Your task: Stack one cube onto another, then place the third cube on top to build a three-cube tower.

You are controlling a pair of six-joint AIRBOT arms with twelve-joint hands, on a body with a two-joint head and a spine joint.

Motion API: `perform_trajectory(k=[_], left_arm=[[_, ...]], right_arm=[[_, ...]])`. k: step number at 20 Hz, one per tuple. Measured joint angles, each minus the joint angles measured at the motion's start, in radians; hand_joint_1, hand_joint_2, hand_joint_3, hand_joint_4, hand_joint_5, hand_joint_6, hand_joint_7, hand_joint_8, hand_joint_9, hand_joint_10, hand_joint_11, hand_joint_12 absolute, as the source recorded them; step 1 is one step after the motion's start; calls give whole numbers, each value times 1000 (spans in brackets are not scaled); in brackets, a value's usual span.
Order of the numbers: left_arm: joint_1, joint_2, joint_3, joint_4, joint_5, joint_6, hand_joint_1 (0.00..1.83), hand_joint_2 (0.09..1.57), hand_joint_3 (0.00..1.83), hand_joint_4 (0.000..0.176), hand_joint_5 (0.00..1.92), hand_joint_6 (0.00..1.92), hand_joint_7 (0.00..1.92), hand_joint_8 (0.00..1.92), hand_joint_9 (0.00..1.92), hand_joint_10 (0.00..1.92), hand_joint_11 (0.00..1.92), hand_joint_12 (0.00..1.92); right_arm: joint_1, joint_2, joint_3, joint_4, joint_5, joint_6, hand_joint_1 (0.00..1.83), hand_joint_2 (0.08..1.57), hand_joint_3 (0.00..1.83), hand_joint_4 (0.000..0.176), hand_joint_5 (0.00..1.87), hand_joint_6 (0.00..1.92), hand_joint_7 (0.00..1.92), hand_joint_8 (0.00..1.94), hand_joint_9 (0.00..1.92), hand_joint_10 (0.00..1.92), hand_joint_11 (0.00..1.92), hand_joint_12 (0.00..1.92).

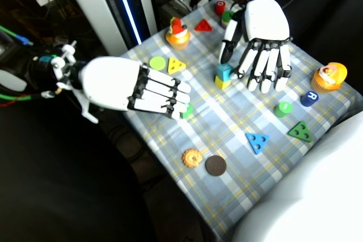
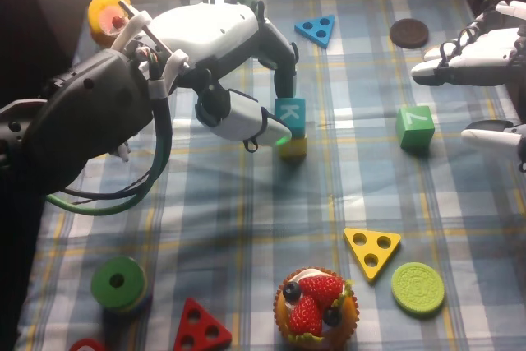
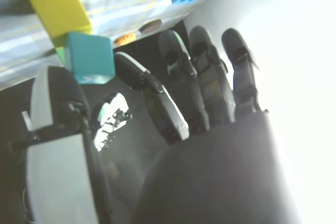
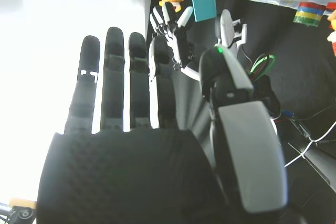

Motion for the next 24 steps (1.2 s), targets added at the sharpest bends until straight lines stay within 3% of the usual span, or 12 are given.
perform_trajectory(k=[1,2,3,11,14,15,16,18,19,22,23,24], left_arm=[[0,0,0,0,0,0,874,1027,0,161,878,395,695,3,482,4,0,660],[0,0,0,0,1,4,834,1009,0,161,902,132,684,4,481,3,0,656],[8,0,0,3,-1,4,835,1000,0,154,918,46,684,3,486,3,0,671],[14,15,-13,-1,9,5,788,971,0,171,789,0,601,0,462,1,0,562],[24,38,-44,1,-21,5,730,903,0,176,368,0,396,0,345,0,0,637],[31,48,-57,2,-37,3,692,873,0,176,250,0,296,0,293,0,0,523],[40,64,-77,11,-56,-15,634,863,0,176,164,0,182,0,226,0,0,375],[81,133,-151,82,-142,-126,547,856,0,176,20,0,80,2,115,0,0,138],[106,173,-192,108,-189,-159,480,844,0,176,3,0,34,0,92,0,0,119],[176,279,-282,169,-340,-270,576,808,0,176,0,0,47,6,89,1,0,174],[199,304,-302,186,-396,-318,551,805,0,176,0,0,69,1,109,2,0,175],[214,320,-315,194,-432,-343,551,805,0,176,0,0,69,1,109,2,0,175]], right_arm=[[0,0,0,0,0,1,647,1304,0,0,473,0,483,0,442,0,0,1010],[0,0,0,0,0,2,632,1303,0,0,472,0,486,1,446,2,0,1010],[0,0,0,0,0,2,619,1302,0,0,472,0,488,1,452,3,0,1028],[0,0,0,0,0,2,719,1240,0,0,444,0,446,1,396,1,0,966],[1,0,0,1,-1,2,764,1160,0,0,314,1,325,1,285,0,0,767],[3,-3,1,1,-2,2,764,1116,0,0,284,0,296,0,260,0,0,751],[14,-13,8,2,-6,3,742,1088,0,18,256,0,267,0,235,0,0,745],[64,-55,42,-3,-56,3,753,1053,0,9,268,2,281,3,254,6,0,787],[92,-72,60,-17,-89,3,729,1037,0,26,294,1,300,1,296,9,0,908],[129,-120,101,-37,-175,4,742,1022,0,21,374,5,357,4,371,8,0,1104],[129,-134,114,-39,-209,3,737,1012,0,55,412,7,362,1,346,3,0,1016],[134,-142,125,-47,-240,3,737,1012,0,55,412,7,362,1,346,3,0,1016]])
